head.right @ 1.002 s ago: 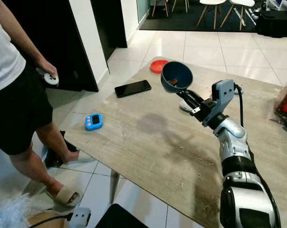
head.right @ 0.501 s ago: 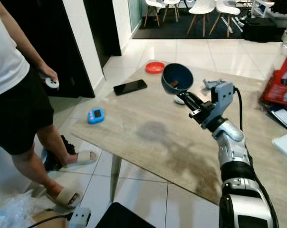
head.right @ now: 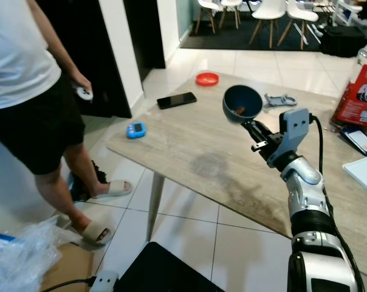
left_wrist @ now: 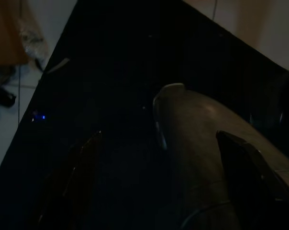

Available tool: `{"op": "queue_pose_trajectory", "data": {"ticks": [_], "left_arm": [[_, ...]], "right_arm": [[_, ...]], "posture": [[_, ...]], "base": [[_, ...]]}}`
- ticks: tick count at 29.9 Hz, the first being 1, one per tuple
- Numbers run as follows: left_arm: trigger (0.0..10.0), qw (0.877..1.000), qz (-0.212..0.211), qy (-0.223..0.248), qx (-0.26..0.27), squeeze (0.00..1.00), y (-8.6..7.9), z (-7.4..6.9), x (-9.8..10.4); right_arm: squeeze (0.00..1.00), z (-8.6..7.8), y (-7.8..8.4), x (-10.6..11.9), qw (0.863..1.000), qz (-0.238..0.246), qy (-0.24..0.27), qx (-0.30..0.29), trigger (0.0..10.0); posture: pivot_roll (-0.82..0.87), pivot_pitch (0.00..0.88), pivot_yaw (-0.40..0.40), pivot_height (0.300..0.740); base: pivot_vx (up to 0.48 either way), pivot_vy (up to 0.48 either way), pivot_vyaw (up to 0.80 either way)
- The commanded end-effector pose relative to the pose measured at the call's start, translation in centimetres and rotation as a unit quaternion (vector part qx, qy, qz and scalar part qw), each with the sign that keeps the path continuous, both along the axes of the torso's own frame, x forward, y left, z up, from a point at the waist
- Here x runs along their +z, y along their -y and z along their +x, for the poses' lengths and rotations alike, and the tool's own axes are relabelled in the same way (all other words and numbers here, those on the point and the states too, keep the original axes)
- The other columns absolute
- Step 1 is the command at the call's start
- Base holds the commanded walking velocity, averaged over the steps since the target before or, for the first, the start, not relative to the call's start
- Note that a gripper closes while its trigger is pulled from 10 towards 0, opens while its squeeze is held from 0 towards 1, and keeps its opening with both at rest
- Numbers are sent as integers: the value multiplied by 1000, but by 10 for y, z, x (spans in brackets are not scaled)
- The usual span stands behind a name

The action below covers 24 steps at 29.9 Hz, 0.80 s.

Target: Restocking fridge

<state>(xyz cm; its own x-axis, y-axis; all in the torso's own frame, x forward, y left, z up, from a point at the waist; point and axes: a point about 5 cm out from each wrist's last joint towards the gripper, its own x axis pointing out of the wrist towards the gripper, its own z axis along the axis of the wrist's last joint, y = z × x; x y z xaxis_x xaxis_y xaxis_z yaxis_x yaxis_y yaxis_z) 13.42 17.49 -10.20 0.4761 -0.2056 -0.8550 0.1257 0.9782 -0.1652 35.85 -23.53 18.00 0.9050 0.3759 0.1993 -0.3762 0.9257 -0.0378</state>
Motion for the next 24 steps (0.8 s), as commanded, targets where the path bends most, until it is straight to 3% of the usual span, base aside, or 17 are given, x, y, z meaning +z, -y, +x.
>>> {"op": "queue_pose_trajectory", "data": {"ticks": [1, 15, 24], "left_arm": [[10000, 1000, 6, -19, -3, 0, -3, -9, -3], [10000, 1000, 5, -23, -11, 0, -3, -12, -4], [10000, 1000, 7, -22, -16, 0, -3, -11, -4]], "right_arm": [[0, 0, 9, 2, 1000, 1, 3, -26, 10000], [0, -6, 32, -1, 996, -10, -7, -90, 10000], [0, -7, 34, -2, 996, -15, -8, -93, 10000]], "posture": [[-1, 0, 71, 740], [-13, 0, 78, 740], [-20, 0, 77, 740]], "base": [[-311, 0, 0], [-309, 0, 0], [-310, 0, 0]]}}
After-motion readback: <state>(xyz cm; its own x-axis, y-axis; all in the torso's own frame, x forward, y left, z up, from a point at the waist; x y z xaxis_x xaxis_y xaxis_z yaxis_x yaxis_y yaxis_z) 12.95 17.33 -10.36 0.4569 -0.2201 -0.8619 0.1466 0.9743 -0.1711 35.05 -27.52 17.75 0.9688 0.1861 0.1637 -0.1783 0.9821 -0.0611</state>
